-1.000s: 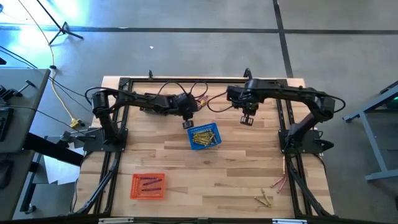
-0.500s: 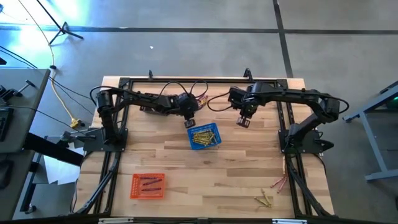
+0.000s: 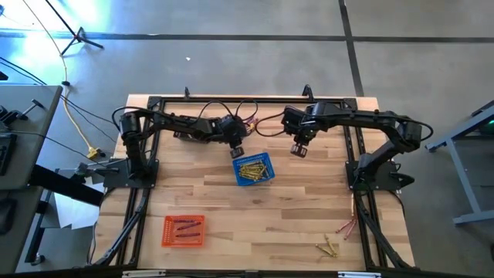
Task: Sort crayons
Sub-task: Put the violet crayon into the orange basket
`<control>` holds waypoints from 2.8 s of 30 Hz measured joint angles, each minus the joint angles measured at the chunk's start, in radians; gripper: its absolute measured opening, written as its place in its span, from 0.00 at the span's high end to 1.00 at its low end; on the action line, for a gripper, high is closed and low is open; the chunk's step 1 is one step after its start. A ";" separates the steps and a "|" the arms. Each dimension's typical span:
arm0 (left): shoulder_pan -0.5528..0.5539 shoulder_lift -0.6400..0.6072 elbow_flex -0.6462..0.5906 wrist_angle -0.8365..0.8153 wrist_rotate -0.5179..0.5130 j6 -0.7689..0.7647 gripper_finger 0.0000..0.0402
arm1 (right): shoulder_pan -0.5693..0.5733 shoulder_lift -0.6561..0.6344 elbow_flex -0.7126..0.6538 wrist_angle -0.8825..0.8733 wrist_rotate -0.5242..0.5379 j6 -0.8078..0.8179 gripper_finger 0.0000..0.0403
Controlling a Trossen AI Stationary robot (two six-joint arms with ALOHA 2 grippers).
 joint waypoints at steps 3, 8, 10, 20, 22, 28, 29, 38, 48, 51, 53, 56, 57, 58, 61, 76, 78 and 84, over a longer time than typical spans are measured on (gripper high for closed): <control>0.001 0.005 0.000 0.007 0.000 -0.007 0.79 | 0.000 0.000 0.000 0.015 0.000 0.000 0.96; 0.003 0.025 -0.001 0.012 0.000 -0.036 0.79 | 0.000 0.000 0.000 0.028 0.000 -0.007 0.96; 0.007 0.039 0.000 0.037 0.000 -0.047 0.79 | 0.000 0.000 0.000 0.028 0.000 -0.008 0.96; 0.021 0.060 0.001 0.047 0.011 -0.059 0.79 | 0.000 0.000 0.000 0.041 -0.004 -0.008 0.96; 0.021 0.064 0.002 0.050 0.025 -0.059 0.79 | 0.000 0.000 0.000 0.041 -0.004 -0.008 0.96; 0.021 0.091 0.003 0.063 0.054 -0.081 0.79 | 0.000 0.000 0.000 0.043 -0.004 -0.008 0.96; 0.022 0.096 0.003 0.063 0.055 -0.091 0.79 | 0.000 0.000 0.000 0.044 -0.004 -0.008 0.96; 0.039 0.112 0.003 0.076 0.081 -0.135 0.79 | 0.000 0.000 0.000 0.044 -0.004 -0.008 0.96; 0.071 0.115 0.001 0.123 0.108 -0.137 0.79 | 0.000 0.000 0.000 0.047 -0.004 -0.008 0.96; 0.081 0.115 0.000 0.135 0.125 -0.137 0.79 | 0.000 0.000 0.000 0.047 -0.004 -0.008 0.96; 0.087 0.116 0.000 0.141 0.129 -0.137 0.79 | 0.000 0.000 0.000 0.047 -0.004 -0.008 0.96; 0.090 0.122 0.000 0.141 0.129 -0.137 0.79 | 0.000 0.000 0.000 0.047 -0.004 -0.008 0.96; 0.090 0.128 0.001 0.138 0.129 -0.137 0.79 | 0.000 0.000 0.000 0.047 -0.004 -0.008 0.96; 0.091 0.133 0.003 0.134 0.132 -0.138 0.79 | 0.000 0.000 0.000 0.048 -0.004 -0.008 0.96; 0.078 0.141 0.003 0.137 0.101 -0.124 0.82 | 0.000 0.000 0.000 0.048 -0.004 -0.004 0.96; 0.072 0.069 -0.006 0.111 0.178 -0.232 0.99 | 0.000 0.000 0.000 0.052 -0.004 -0.001 0.96; 0.067 0.029 -0.010 0.085 0.192 -0.233 1.00 | 0.000 0.000 0.000 0.052 -0.004 -0.004 0.96; 0.060 -0.142 -0.004 0.005 0.191 -0.258 1.00 | 0.000 0.000 0.000 0.055 -0.004 -0.008 0.96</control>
